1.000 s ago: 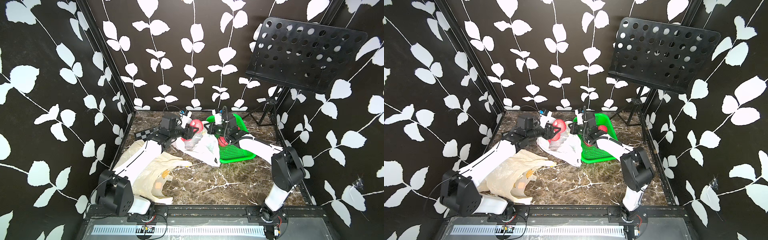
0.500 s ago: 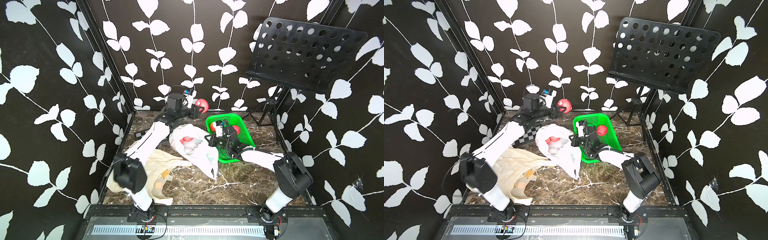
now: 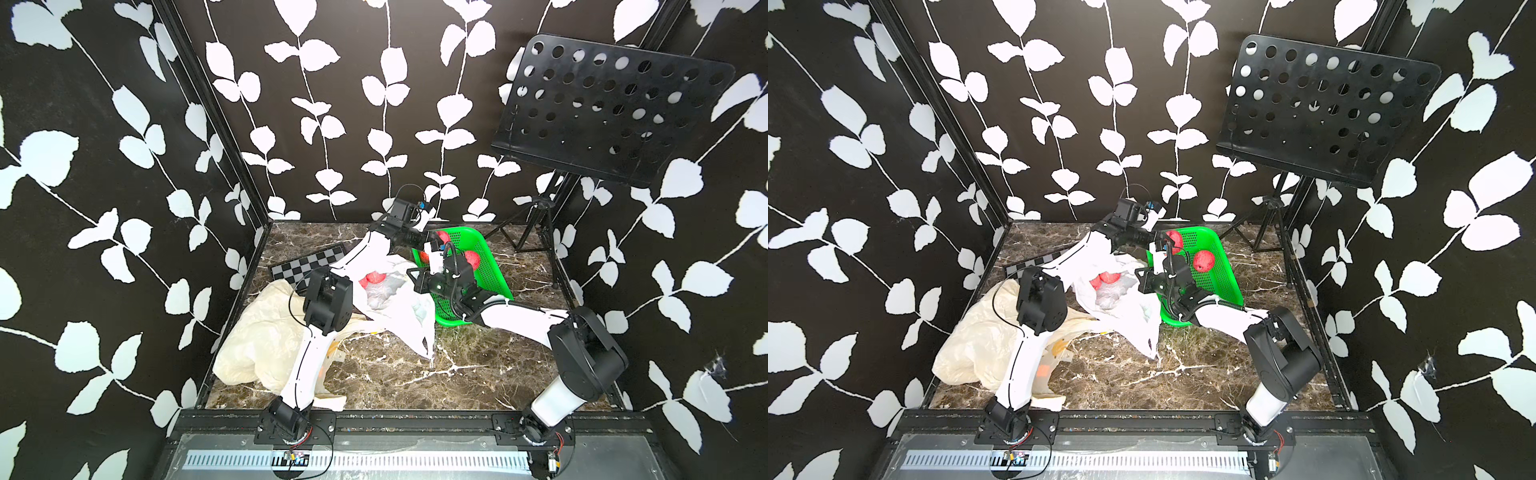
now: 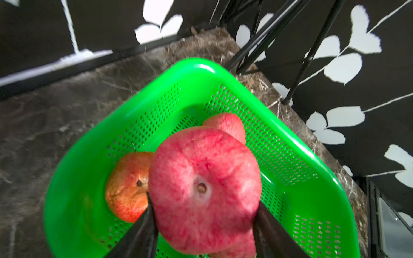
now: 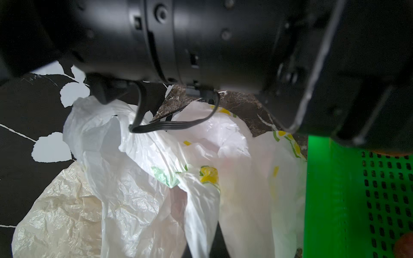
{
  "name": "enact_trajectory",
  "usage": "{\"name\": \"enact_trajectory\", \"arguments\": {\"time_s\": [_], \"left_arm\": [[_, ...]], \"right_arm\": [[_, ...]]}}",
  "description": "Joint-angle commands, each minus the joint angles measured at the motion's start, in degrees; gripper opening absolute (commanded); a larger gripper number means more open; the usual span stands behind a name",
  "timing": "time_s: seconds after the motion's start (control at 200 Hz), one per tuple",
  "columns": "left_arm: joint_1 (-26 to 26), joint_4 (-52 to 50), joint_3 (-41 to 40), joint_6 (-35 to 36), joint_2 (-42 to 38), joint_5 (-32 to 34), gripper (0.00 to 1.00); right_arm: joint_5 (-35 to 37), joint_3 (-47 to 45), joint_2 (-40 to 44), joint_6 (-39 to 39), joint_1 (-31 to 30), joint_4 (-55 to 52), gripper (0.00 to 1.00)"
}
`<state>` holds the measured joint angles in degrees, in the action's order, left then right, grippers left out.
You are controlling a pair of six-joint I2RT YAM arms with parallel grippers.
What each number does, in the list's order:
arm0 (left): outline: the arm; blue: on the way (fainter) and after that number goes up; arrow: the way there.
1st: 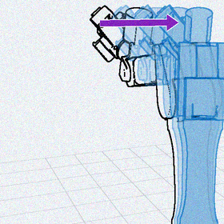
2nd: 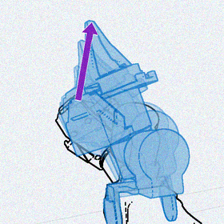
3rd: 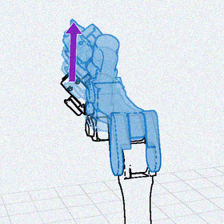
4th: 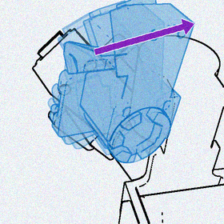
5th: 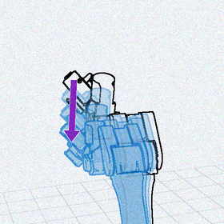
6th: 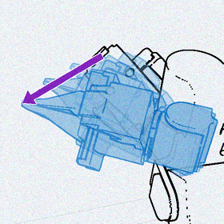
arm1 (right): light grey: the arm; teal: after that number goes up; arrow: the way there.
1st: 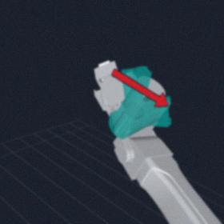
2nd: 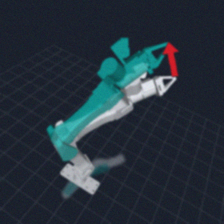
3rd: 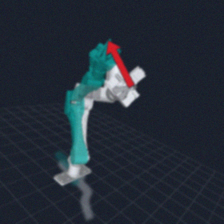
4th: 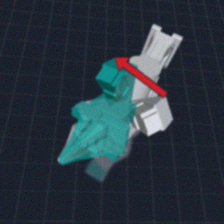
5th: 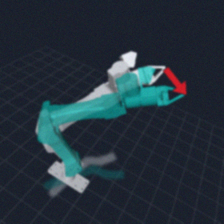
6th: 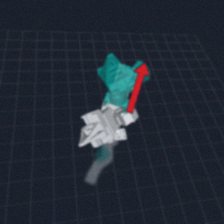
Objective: Untie the knot of a plastic bag & take out the apple
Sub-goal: Place the apple in the basket, then pick up the apple from the plastic bag.
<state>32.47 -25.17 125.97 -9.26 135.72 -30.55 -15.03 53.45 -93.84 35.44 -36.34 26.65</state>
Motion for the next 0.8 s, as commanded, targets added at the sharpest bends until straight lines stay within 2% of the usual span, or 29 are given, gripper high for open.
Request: {"name": "enact_trajectory", "arguments": {"time_s": [0.0, 0.09, 0.34, 0.435, 0.62, 0.705, 0.795], "left_arm": [[-0.6, -2.6, 2.7, 0.2, -2.7, -2.2, 0.73], [-1.1, -2.8, 2.7, 0.3, -3.4, -3.0, 0.79], [-3.5, -3.7, 0.3, 1.6, -9.8, -3.2, 0.82], [-4.5, -1.7, -7.2, 1.3, -17.7, -1.4, 0.8], [-4.7, -0.4, -28.3, 2.7, -39.4, 8.6, 0.76], [-4.0, -0.1, -38.0, 2.4, -47.9, 10.0, 0.73], [-1.8, -2.6, -45.2, 2.9, -53.6, 12.2, 0.7]], "right_arm": [[1.1, -0.1, 1.7, -0.2, -0.1, 1.6, 0.01], [1.2, 0.3, 1.7, -0.7, -0.2, 0.8, 0.01], [2.7, 0.9, 3.9, -1.5, -0.1, -1.4, 0.0], [4.2, 2.7, 3.6, -1.2, 0.2, -4.5, 0.0], [6.0, 7.2, 0.6, 2.8, 1.9, -7.1, 0.0], [5.3, 9.5, -0.9, 3.9, 2.2, -7.0, 0.01], [3.8, 11.3, -2.1, 5.1, 3.0, -6.0, 0.01]]}}
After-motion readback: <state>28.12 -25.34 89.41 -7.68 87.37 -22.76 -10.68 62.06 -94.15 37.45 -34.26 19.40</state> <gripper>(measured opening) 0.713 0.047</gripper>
